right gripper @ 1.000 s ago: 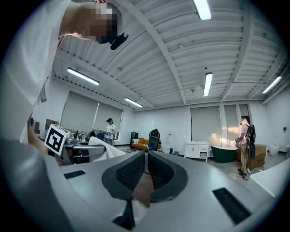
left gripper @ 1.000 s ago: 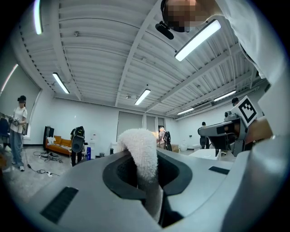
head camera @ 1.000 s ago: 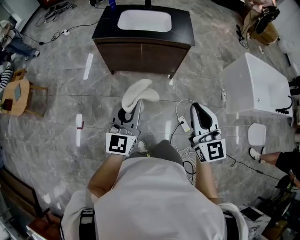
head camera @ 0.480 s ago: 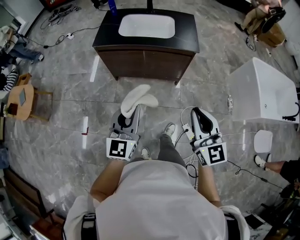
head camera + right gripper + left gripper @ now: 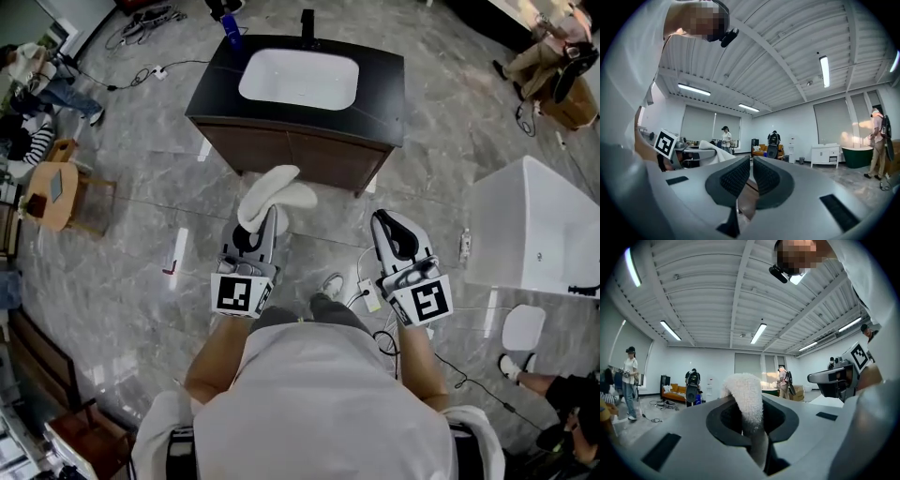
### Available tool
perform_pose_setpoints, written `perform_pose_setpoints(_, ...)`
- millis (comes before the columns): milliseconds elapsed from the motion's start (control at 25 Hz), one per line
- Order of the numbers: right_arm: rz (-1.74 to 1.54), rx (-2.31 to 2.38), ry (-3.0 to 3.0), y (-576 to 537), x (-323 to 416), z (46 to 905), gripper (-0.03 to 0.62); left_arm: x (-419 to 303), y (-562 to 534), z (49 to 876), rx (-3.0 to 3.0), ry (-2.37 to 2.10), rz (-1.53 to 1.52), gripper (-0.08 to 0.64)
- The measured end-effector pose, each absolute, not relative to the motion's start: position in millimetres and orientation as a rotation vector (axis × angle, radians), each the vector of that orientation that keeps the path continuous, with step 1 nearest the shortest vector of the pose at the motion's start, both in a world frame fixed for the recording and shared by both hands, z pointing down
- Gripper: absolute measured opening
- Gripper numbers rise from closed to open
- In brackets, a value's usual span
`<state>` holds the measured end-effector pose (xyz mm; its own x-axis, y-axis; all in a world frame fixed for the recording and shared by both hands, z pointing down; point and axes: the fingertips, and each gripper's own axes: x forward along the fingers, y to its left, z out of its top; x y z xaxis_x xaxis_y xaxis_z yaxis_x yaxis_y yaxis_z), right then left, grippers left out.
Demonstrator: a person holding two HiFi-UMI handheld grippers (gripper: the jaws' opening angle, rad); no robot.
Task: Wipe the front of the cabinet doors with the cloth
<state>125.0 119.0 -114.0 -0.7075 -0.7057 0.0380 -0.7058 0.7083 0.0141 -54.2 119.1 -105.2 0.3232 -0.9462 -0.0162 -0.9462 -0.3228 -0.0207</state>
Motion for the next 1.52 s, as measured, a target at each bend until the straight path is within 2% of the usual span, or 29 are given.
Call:
perform_pose_setpoints(320,0.094,1.042,-2.923,65.8,127.5,-87.4,0.046,-58.9,59.0,-100.7,-2.436,1.912,-0.081,0.061)
perform_pose_setpoints(560,0.087,0.988,-2.915,47.9,93.4,-85.2,0.046,-80.1,32.5,-80.2,-2.481,1.94,-0.065,0.061)
perform_pose_setpoints(1040,0.13,1.199,-2.789,-17.7,56.7,-46.4,0.046,-131.8,-41.8,-17.4,-2.598,1.892,-0.137,0.061)
perform_pose_setpoints(1320,0.108,1.213,-2.773,-61.1,33.7,20.1,0.046,-140.0,-82.9,49.2,-2.612,1.859,-0.131,0.061)
perform_pose_setpoints(1520,0.082,1.177,-2.798,-74.8,33.6,108.9,0.046,-143.6,-91.1,128.0,-2.55,1.877,-0.108,0.061)
